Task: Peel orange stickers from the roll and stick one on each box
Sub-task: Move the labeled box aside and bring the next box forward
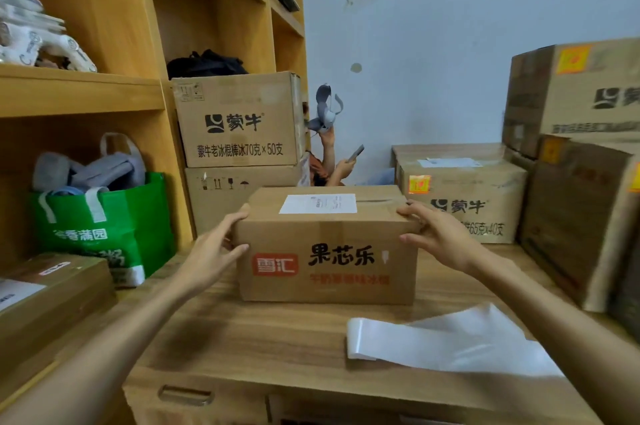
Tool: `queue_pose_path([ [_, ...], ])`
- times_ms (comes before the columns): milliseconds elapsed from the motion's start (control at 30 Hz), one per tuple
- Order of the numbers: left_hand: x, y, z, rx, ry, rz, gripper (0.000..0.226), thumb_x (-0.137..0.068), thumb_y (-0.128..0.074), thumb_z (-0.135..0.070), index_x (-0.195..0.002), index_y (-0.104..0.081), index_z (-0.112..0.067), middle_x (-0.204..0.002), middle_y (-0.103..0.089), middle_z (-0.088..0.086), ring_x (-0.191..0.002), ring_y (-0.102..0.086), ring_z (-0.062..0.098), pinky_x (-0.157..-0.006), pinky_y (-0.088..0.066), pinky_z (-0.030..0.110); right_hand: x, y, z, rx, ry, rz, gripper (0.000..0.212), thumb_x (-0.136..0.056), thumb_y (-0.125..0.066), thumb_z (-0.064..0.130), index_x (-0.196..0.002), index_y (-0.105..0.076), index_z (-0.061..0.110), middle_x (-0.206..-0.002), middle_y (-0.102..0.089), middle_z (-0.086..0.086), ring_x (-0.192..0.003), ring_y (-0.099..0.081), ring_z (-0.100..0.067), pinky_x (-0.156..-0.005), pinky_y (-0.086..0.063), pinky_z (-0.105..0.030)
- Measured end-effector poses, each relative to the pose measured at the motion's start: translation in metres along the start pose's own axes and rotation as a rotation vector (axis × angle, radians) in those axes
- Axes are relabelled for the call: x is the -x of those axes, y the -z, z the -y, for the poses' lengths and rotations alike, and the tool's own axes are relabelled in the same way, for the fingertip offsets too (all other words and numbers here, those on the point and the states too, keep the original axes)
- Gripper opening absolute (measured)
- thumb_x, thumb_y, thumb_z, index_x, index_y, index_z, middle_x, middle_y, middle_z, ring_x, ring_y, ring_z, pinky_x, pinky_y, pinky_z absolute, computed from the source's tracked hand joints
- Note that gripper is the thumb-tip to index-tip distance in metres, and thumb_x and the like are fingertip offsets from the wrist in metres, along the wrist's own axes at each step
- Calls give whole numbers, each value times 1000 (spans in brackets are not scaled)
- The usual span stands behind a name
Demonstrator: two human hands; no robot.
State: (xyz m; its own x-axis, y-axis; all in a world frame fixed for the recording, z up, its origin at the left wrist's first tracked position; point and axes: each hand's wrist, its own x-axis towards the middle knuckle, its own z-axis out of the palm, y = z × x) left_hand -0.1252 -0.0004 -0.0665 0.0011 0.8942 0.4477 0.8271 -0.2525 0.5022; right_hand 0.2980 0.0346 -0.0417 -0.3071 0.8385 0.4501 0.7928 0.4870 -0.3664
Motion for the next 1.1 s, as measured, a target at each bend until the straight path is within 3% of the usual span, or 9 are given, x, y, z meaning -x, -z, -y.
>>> queue_pose_path([
  [100, -7, -27, -30, 31, -48, 1, 55, -96, -67, -22, -134, -39, -48, -125, -56, -5, -100, -61, 11, -83, -53, 30, 19, 23, -28, 55, -47, -8, 51, -89, -71, 30, -138, -56, 24, -153, -43, 0, -127, -54, -22, -103, -46, -39],
  [200, -14, -52, -57, 57, -67, 3, 48, -95, -68, -22, -135, -45, -38, -124, -54, -8, -111, -59, 18, -95, -53, 42, 36, 39, -47, 128, -101, -22, 55, -93, -67, 29, -144, -50, 23, -157, -36, 3, -121, -57, -22, -100, -46, -37],
  [333, -20, -77, -82, 98, -79, 0, 46, -94, -69, -23, -129, -45, -41, -123, -61, -2, -111, -60, 23, -99, -49, 52, 50, 54, -67, 174, -154, -36, 58, -95, -64, 30, -148, -43, 24, -158, -35, 7, -112, -60, -18, -95, -47, -35],
  [467, -17, -95, -103, 88, -100, -22, 46, -95, -68, -24, -133, -45, -38, -123, -61, 0, -108, -59, 22, -95, -49, 45, 64, 65, -85, 136, -180, -60, 58, -94, -65, 27, -147, -44, 24, -156, -38, 7, -97, -57, -13, -93, -49, -39],
  [633, -13, -100, -115, 88, -126, -13, 47, -97, -65, -23, -138, -43, -36, -135, -55, 0, -112, -56, 21, -94, -52, 44, 70, 70, -93, 91, -198, -79, 58, -95, -63, 26, -149, -41, 23, -158, -35, 7, -102, -57, -15, -95, -47, -38],
  [800, -16, -91, -127, -134, -130, -33, 58, -96, -64, -27, -149, -40, -32, -131, -50, 5, -120, -48, 25, -99, -45, 44, 74, 73, -89, 268, -192, -51, 63, -96, -60, 36, -152, -35, 24, -164, -21, 2, -139, -40, -26, -108, -41, -43],
  [867, -8, -94, -141, -171, -243, -149, 62, -94, -66, -22, -151, -42, -25, -134, -50, 6, -122, -47, 24, -103, -44, 45, 88, 75, -88, 352, -160, -102, 61, -95, -63, 36, -150, -40, 22, -162, -23, -4, -134, -45, -30, -104, -43, -44],
  [967, 6, -112, -171, -140, -452, -246, 50, -91, -67, -15, -140, -53, -16, -135, -55, 7, -126, -51, 24, -108, -43, 42, 116, 76, -89, 427, -103, -190, 50, -90, -69, 32, -135, -56, 16, -153, -38, -10, -118, -56, -31, -93, -51, -45],
  [1100, 30, -149, -222, -30, -657, -19, 37, -97, -62, -24, -134, -59, -18, -131, -59, -2, -123, -51, 12, -108, -43, 33, 152, 75, -96, 430, -121, -148, 27, -90, -66, 35, -109, -65, 16, -122, -54, 1, -100, -60, -23, -73, -50, -35],
])
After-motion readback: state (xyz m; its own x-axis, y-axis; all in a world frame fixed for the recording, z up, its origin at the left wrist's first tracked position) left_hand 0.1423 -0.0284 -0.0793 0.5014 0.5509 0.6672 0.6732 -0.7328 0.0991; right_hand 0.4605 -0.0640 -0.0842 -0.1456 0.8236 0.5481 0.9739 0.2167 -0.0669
